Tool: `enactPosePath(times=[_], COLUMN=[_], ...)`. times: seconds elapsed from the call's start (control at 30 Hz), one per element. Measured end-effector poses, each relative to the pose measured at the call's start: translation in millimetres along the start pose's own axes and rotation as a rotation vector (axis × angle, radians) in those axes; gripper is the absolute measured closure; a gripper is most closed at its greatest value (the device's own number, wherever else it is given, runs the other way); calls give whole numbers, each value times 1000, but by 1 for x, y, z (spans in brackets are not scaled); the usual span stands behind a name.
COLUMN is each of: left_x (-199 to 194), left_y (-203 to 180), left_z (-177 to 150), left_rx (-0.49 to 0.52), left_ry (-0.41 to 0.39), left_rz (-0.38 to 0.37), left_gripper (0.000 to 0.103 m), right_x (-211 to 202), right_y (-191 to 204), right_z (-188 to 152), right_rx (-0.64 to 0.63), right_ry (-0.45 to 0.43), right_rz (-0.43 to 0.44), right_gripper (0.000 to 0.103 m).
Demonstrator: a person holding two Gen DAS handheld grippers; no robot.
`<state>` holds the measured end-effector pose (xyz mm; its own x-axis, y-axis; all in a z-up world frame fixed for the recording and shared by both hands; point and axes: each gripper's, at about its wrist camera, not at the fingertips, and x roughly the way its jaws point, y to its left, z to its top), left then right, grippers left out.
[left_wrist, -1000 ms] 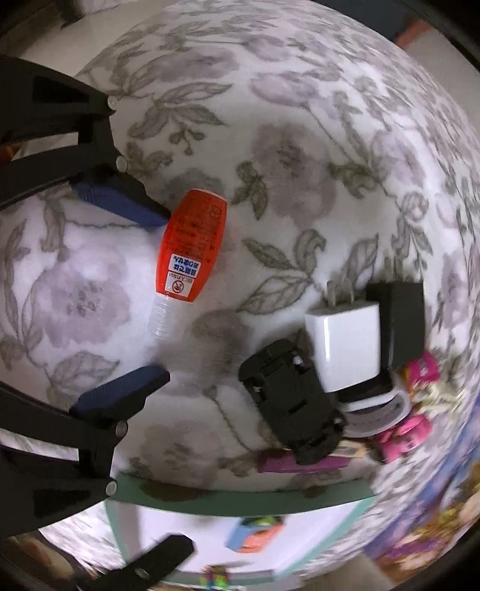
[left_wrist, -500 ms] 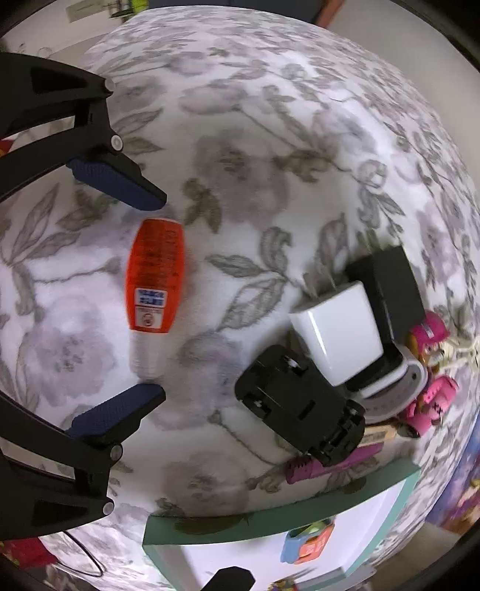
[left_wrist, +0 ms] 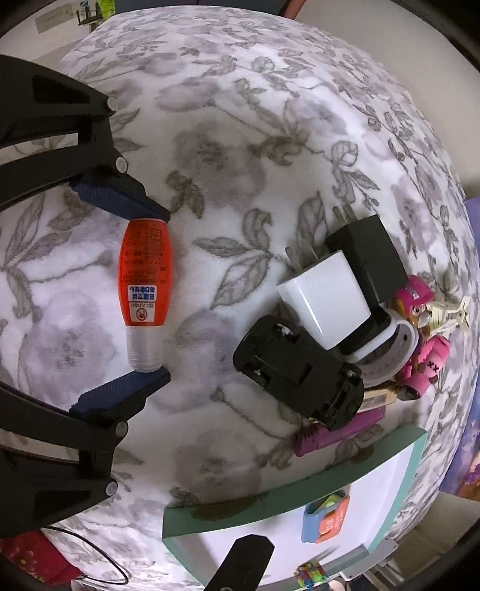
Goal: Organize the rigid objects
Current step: 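Grasp the red glue bottle with the left tool and lift it, then hold the red glue bottle in the left tool while the right tool reaches for the black toy car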
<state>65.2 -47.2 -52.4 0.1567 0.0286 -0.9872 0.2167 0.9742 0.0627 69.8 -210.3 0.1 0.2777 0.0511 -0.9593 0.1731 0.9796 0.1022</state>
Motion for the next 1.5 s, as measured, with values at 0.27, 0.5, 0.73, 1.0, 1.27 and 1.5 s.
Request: enactPosePath(times=[0.27,0.5,0.73,1.0,1.27,1.5], left_x=[-8,-18,1,12,17,12], left_y=[48,92,110,128,130,132], left_z=[-10,-15,-17,-14,-11,-10], left_rx=[-250,-609,-661,-724,-738,-732], left_ry=[-54,-86,-58,-45,-50,-53], left_rz=[-7,-78,-81,-75,-102,-104], left_gripper=[24,24,24,24,24,24], right_x=[-3,3,18,32,47,56], right_y=[17,47,80,111,131,136], right_z=[3,6,-4,-9,-17,-13], right_rx=[-62,-184,-377,-514,-626,-630], right_ry=[-40,-106,-136,-164,-168,-167], right_rz=[35,81,38,12,-56,-80], right_gripper=[0,0,0,0,0,1])
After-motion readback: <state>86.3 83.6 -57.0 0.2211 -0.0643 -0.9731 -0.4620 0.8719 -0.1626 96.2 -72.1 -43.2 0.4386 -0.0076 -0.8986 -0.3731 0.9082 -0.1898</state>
